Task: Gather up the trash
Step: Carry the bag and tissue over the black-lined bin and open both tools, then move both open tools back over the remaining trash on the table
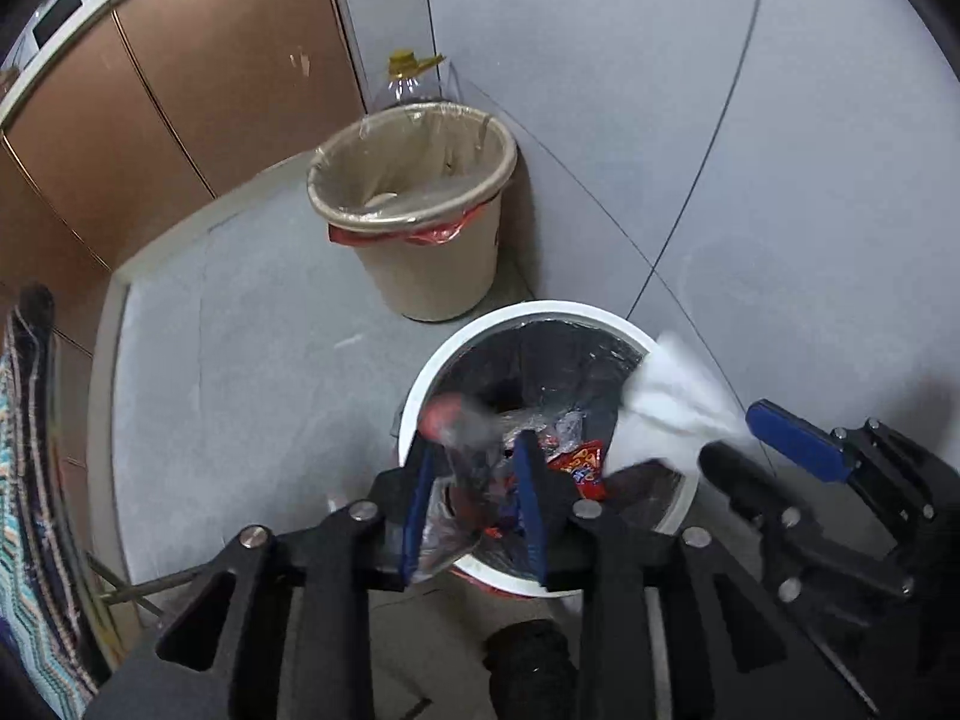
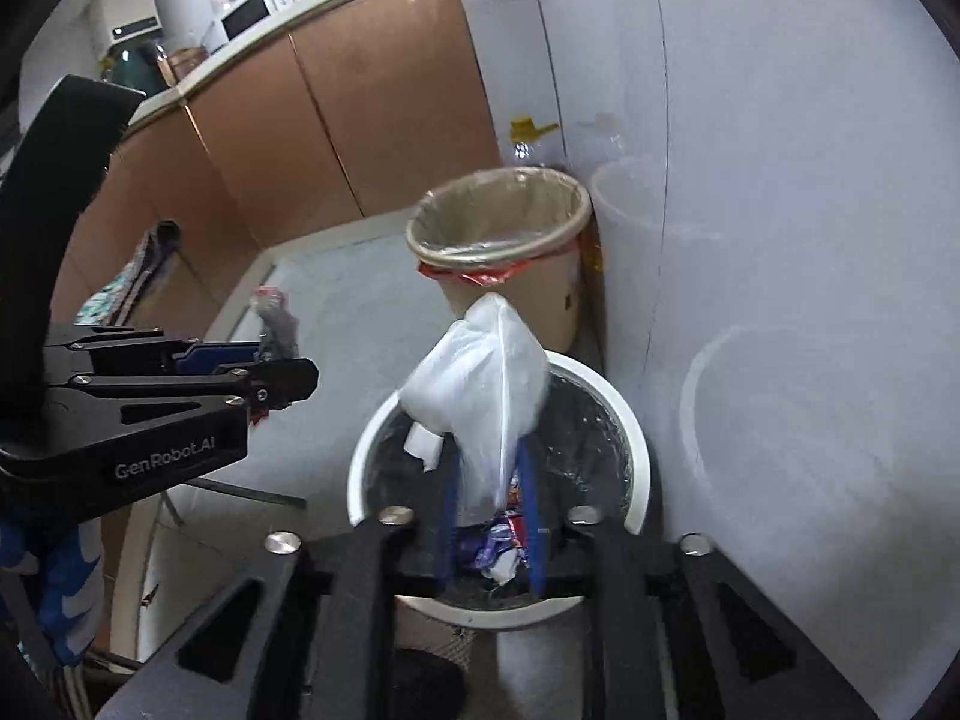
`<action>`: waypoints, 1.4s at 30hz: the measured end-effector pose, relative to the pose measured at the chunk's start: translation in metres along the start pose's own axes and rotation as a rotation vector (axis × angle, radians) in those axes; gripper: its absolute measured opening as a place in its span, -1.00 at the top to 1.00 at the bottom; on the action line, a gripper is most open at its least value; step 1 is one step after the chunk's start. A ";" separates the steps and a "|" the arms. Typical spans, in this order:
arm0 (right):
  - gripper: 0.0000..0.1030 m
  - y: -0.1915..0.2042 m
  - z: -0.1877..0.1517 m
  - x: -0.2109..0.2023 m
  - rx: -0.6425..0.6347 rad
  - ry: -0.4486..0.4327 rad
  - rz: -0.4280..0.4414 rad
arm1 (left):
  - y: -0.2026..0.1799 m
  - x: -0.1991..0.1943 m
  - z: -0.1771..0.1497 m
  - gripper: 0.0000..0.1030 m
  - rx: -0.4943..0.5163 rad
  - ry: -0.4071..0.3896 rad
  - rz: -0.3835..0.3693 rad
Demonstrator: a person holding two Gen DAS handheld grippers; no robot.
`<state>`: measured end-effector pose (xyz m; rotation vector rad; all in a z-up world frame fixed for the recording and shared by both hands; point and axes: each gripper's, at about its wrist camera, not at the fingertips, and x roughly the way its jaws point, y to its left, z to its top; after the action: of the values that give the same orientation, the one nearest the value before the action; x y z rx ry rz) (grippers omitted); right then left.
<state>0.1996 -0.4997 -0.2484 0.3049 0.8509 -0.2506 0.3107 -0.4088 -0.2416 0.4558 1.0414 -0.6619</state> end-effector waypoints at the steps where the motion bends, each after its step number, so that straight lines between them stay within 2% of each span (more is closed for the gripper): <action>1: 0.30 -0.001 0.000 0.003 0.000 0.005 -0.005 | 0.002 0.000 0.000 0.31 -0.010 -0.001 -0.001; 3: 0.30 -0.002 -0.002 0.005 0.000 0.012 -0.012 | 0.003 -0.001 0.000 0.20 -0.024 -0.008 -0.013; 9: 0.29 -0.001 -0.008 -0.007 0.003 0.007 -0.012 | 0.010 -0.015 0.000 0.15 -0.057 -0.044 -0.042; 18: 0.22 0.022 -0.009 -0.069 -0.020 -0.075 0.023 | 0.036 -0.085 -0.026 0.15 -0.111 -0.159 -0.040; 30: 0.21 0.104 0.008 -0.170 -0.169 -0.208 0.098 | 0.110 -0.203 -0.081 0.02 -0.177 -0.316 0.043; 35: 0.21 0.149 0.011 -0.204 -0.254 -0.245 0.131 | 0.146 -0.254 -0.113 -0.01 -0.208 -0.386 0.083; 42: 0.21 0.208 0.009 -0.252 -0.346 -0.278 0.205 | 0.199 -0.305 -0.164 -0.08 -0.270 -0.453 0.133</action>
<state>0.1154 -0.2861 -0.0159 0.0298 0.5691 0.0474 0.2399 -0.0758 -0.0331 0.1261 0.6498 -0.4674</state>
